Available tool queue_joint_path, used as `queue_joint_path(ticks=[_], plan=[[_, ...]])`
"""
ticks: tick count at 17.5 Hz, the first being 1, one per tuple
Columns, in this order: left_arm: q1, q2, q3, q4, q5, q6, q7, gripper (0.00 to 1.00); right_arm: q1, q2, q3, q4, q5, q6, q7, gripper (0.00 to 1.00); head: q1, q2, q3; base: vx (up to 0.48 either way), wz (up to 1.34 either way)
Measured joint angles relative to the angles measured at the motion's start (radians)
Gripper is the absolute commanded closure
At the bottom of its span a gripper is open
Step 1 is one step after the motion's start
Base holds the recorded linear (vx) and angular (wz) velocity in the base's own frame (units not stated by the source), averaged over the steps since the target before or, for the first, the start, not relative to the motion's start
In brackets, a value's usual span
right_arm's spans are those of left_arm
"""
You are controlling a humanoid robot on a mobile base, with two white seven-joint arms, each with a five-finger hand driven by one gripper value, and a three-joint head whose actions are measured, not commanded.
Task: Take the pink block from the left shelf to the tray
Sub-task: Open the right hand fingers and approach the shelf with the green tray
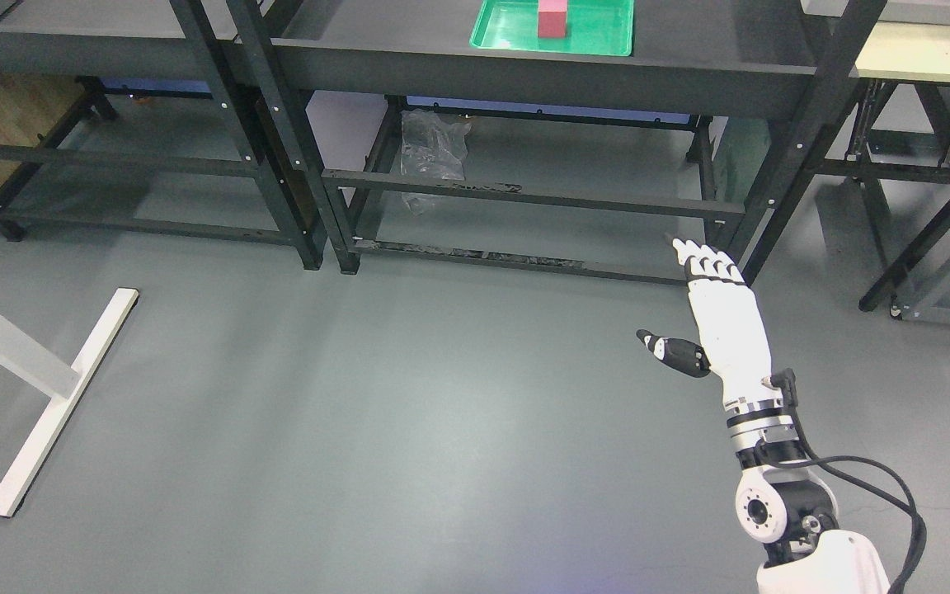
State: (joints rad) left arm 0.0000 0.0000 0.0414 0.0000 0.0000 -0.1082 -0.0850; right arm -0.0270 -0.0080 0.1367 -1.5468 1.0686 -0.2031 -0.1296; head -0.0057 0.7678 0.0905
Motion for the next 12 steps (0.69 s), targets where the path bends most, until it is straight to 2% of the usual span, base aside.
queue_joint_path(ticks=[6,12], plan=[[0.0,0.0,0.0,0.0,0.0,0.0,0.0,0.0,-0.003,0.004,0.003,0.0,0.039,0.001,-0.002,0.0,0.0,0.0,0.0,0.032,-0.02],[0.0,0.0,0.0,0.0,0.0,0.0,0.0,0.0,0.006,0.005,0.005,0.001,-0.02,0.014,-0.006,0.01,0.0,0.0,0.0,0.089,-0.07]])
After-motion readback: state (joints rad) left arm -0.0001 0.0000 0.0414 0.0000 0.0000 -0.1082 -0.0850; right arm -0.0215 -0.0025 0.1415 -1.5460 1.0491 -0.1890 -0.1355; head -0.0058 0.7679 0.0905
